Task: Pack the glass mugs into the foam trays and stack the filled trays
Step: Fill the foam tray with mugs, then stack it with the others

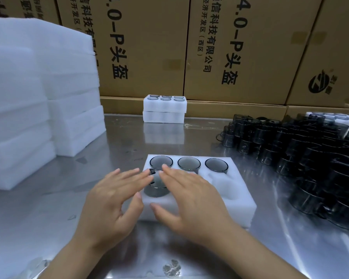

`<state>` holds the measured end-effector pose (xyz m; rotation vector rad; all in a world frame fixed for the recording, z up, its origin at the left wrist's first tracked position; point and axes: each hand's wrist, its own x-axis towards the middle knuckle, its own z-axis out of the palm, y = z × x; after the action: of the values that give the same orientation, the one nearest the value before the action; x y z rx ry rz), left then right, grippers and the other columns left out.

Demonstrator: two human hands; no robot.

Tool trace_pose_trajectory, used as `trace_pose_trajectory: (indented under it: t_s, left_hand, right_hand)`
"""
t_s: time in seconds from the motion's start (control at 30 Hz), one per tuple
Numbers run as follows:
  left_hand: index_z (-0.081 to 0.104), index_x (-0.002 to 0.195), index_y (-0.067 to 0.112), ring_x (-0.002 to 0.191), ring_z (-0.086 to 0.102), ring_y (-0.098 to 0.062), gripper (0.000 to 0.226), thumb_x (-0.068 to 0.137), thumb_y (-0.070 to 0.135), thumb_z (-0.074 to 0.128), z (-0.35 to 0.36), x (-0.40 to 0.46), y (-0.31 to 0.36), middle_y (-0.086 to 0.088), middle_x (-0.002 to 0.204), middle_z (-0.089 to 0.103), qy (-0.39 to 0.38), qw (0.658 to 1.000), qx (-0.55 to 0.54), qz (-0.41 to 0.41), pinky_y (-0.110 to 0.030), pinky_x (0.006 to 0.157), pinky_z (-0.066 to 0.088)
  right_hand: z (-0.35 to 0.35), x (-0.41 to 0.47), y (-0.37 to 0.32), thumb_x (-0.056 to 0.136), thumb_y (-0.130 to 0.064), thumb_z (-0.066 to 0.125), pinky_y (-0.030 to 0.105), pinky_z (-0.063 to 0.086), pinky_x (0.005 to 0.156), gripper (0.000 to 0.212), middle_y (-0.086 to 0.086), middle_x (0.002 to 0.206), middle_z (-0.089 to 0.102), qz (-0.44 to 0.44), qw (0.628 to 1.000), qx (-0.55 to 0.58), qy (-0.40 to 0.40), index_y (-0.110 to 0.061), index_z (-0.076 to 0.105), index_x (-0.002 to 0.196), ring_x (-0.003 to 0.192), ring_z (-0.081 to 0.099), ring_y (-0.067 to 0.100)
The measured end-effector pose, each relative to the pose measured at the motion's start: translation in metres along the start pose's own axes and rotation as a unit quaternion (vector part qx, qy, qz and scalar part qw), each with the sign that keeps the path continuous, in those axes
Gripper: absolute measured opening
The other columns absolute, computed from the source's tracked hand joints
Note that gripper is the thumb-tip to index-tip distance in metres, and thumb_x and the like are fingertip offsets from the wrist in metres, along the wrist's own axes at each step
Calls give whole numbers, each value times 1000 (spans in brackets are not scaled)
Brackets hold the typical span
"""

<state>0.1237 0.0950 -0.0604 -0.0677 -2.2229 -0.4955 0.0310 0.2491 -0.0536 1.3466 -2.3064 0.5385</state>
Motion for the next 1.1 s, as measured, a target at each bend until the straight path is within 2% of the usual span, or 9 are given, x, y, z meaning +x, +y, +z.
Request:
trace_pose_trajectory:
  t_s: [0.23,0.33,0.43,0.57,0.7,0.8,0.87,0.97,1.1]
  left_hand:
    - [77,92,16,89,70,-10,39,75,29,45,2,-1,-4,4,100,73,-13,996,81,24,-44,94,42]
    - [76,96,19,91,68,-4,40,78,32,44,5,-4,-6,8,104,71,-10,998,62,9,-40,95,42]
    - [72,100,28,95,62,1,37,82,37,41,7,-3,-10,16,105,69,5,999,-17,-37,-27,93,40]
    - [51,126,40,112,51,9,46,83,53,40,19,3,-22,28,120,57,-46,977,-132,-159,-10,92,36]
    - [40,134,42,115,50,4,60,79,65,40,35,17,-36,24,135,47,-69,887,-309,-337,-25,100,35]
    - [48,128,36,106,55,-2,45,90,57,39,43,31,-40,15,130,55,-28,854,-344,-389,-27,93,37]
    - [53,124,30,103,58,-9,37,96,47,35,50,40,-39,9,124,60,-1,845,-350,-403,-31,95,39]
    - [59,116,22,92,59,-14,35,97,41,37,57,50,-36,2,114,64,32,823,-378,-422,-28,76,44]
    - [65,104,26,93,60,-18,35,97,45,37,63,51,-43,5,108,67,36,828,-372,-418,-30,76,45]
  right_hand:
    - [4,0,-4,87,-59,48,36,32,109,68,2,148,41,-15,997,-35,-62,-12,50,135,135,39,18]
    - [4,0,-1,90,-60,41,33,18,113,72,-2,157,24,-19,996,-25,-82,-16,34,146,143,22,14]
    - [0,0,3,92,-58,40,31,21,113,68,-7,157,23,-27,996,-6,-84,-22,28,148,143,19,9]
    - [-17,4,12,90,-42,52,21,37,101,41,-17,126,58,22,975,219,31,-28,57,128,121,45,1]
    - [-34,19,68,91,-28,56,27,45,95,28,-15,115,64,158,932,289,152,-26,65,117,106,56,1]
    - [-40,37,125,91,-25,53,27,45,87,33,-9,119,63,261,925,232,149,-25,61,122,95,57,2]
    - [-38,51,159,91,-25,51,32,44,89,38,-3,130,56,301,934,154,118,-21,55,129,103,57,14]
    - [-34,70,198,94,-22,47,39,44,91,43,2,144,42,331,938,54,88,-17,46,137,113,55,29]
    - [-29,92,225,98,-20,42,41,44,86,43,4,147,39,342,937,-42,60,-16,40,141,116,53,35]
